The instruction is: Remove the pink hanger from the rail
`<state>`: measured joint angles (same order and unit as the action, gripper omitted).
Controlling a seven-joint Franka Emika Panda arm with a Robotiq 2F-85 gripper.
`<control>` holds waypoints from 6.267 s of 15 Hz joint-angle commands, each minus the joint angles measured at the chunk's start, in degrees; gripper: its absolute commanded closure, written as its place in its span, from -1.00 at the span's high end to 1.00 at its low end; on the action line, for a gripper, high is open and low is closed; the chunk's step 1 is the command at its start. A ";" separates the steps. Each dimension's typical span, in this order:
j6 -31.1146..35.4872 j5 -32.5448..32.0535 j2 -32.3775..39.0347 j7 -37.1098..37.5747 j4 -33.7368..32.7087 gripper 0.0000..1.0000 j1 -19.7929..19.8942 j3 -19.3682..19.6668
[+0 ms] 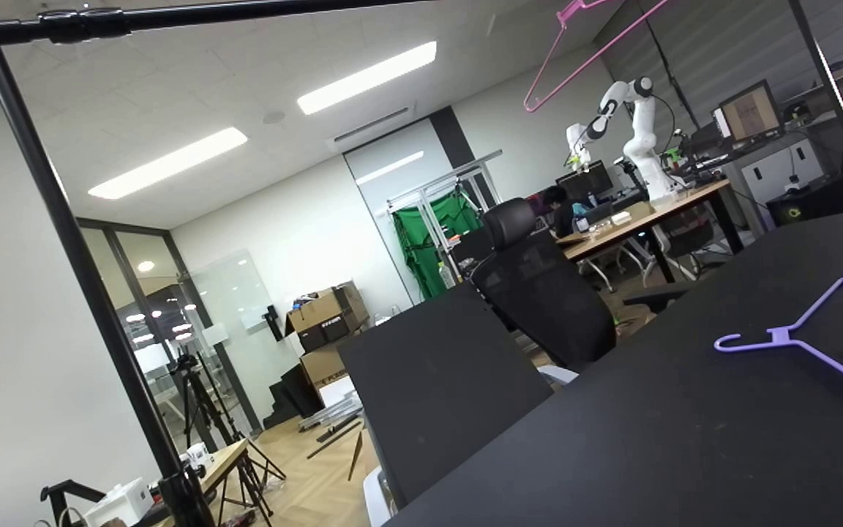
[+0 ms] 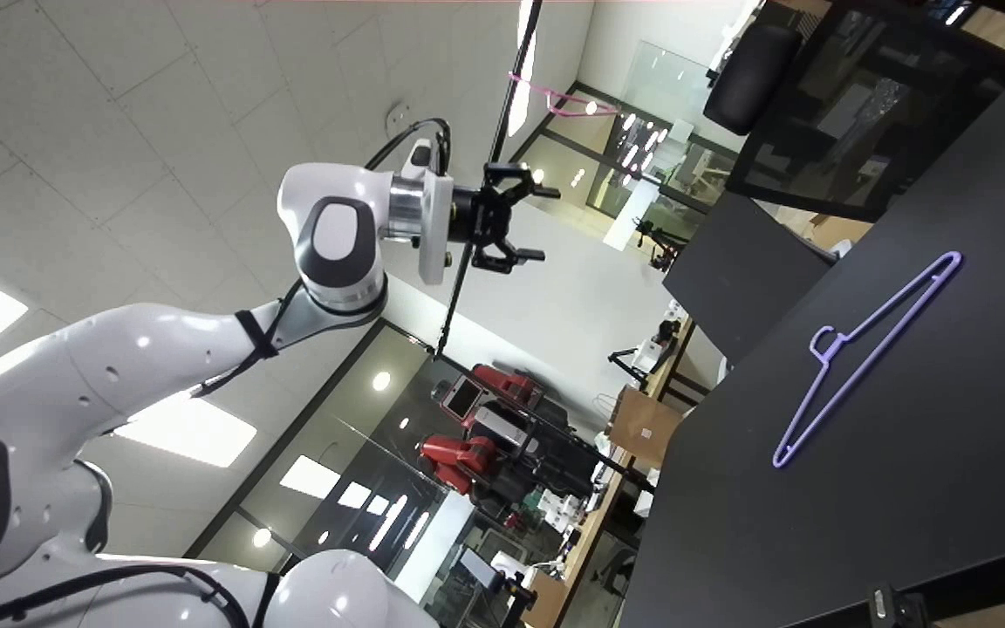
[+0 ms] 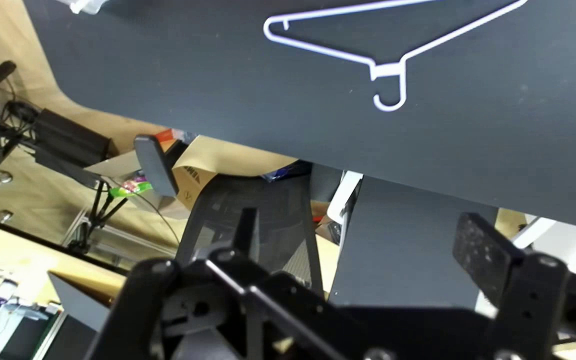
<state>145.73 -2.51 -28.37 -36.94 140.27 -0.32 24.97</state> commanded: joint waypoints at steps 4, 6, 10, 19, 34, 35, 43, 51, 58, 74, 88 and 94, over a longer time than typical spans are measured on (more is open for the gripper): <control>14.64 8.63 22.92 -1.58 -21.40 1.00 -4.08 1.57; 19.56 13.20 28.97 -1.64 -28.20 1.00 -4.74 1.66; 22.90 20.40 38.95 1.48 -41.53 1.00 -3.33 0.55; 22.27 31.18 58.63 16.19 -69.12 1.00 -0.13 -0.69; 13.44 17.73 67.85 30.04 -89.69 0.28 6.98 -14.98; 12.61 17.56 67.65 30.32 -89.64 0.13 6.78 -14.63; 1.11 17.32 64.46 31.11 -88.30 -0.98 6.37 -14.14; -2.59 17.01 60.16 30.66 -86.31 -0.97 5.90 -13.67; -10.48 17.80 51.64 27.82 -74.27 -0.97 5.48 -14.66; 21.80 5.45 41.07 23.10 -24.81 -0.97 11.86 -12.03; 52.89 19.00 86.29 33.37 -23.39 -0.97 0.36 13.65; 52.96 26.10 93.64 36.79 -27.25 -0.97 -2.51 14.26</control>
<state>198.69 22.27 61.58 -3.85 115.18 -1.88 38.06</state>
